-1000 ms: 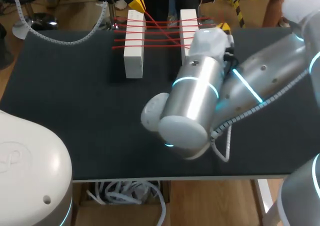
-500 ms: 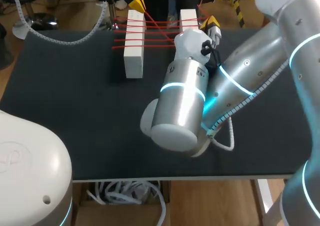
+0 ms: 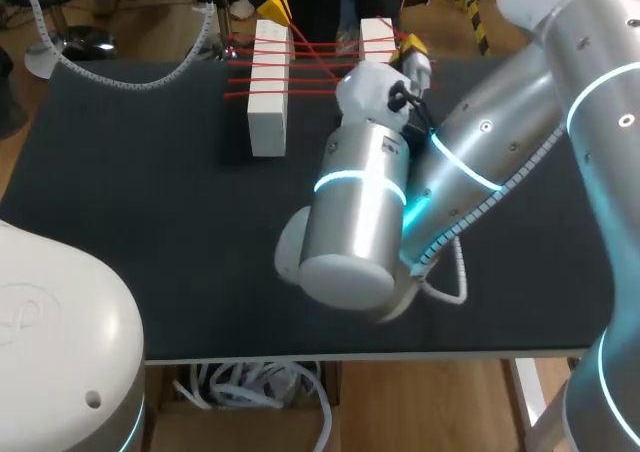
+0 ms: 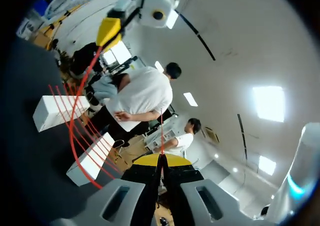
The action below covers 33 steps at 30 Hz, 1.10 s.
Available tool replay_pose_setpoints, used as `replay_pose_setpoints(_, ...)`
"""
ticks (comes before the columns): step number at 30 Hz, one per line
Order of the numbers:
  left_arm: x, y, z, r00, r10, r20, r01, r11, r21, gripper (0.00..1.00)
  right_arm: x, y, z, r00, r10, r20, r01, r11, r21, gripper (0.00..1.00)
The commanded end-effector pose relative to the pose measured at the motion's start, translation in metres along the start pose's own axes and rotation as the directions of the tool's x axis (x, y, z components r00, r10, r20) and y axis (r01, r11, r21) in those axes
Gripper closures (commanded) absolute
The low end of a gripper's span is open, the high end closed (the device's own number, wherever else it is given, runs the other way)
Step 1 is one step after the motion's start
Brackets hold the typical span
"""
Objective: Grab the tape and strap the tape.
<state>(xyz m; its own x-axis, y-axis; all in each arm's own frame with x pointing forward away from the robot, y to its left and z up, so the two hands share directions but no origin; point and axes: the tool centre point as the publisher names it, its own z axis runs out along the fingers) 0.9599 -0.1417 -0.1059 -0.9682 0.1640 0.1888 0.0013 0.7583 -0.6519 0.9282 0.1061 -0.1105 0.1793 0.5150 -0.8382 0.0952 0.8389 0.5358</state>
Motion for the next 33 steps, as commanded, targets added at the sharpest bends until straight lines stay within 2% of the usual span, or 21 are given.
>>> replay_pose_setpoints(1,0.0,-0.001,-0.001,1.0,-0.001,-0.002,0.001,1.0,-0.004,1.0,-0.023,0.035,-0.018,0.996,-0.062,-0.059,0.062,0.998,0.01,1.0)
replay_pose_setpoints(4,0.0,-0.001,-0.001,1.0,-0.001,-0.002,0.001,1.0,-0.004,1.0,-0.023,0.043,-0.02,0.987,-0.141,-0.076,0.143,0.99,0.017,1.0)
replay_pose_setpoints(12,0.0,-0.001,-0.001,1.0,-0.001,-0.002,0.001,1.0,-0.004,1.0,-0.034,0.053,-0.011,0.971,-0.22,-0.092,0.221,0.975,0.006,1.0)
replay_pose_setpoints(19,0.0,-0.001,-0.001,1.0,-0.001,-0.002,0.001,1.0,-0.004,1.0,-0.018,0.06,0.006,0.924,-0.366,-0.106,0.364,0.93,-0.041,1.0)
replay_pose_setpoints(23,0.0,-0.001,-0.001,1.0,-0.001,-0.002,0.001,1.0,-0.004,1.0,-0.01,0.067,0.014,0.905,-0.408,-0.12,0.404,0.913,-0.061,1.0)
replay_pose_setpoints(25,0.0,-0.001,-0.001,1.0,-0.001,-0.002,0.001,1.0,-0.004,1.0,-0.008,0.072,0.016,0.905,-0.402,-0.136,0.394,0.915,-0.083,1.0)
replay_pose_setpoints(27,0.0,-0.001,-0.001,1.0,-0.001,-0.002,0.001,1.0,-0.004,1.0,-0.01,0.077,0.016,0.941,-0.306,-0.145,0.289,0.949,-0.13,1.0)
replay_pose_setpoints(33,0.0,-0.001,-0.001,1.0,-0.001,-0.002,0.001,1.0,-0.004,1.0,-0.01,0.077,0.016,0.941,-0.306,-0.145,0.289,0.949,-0.13,1.0)
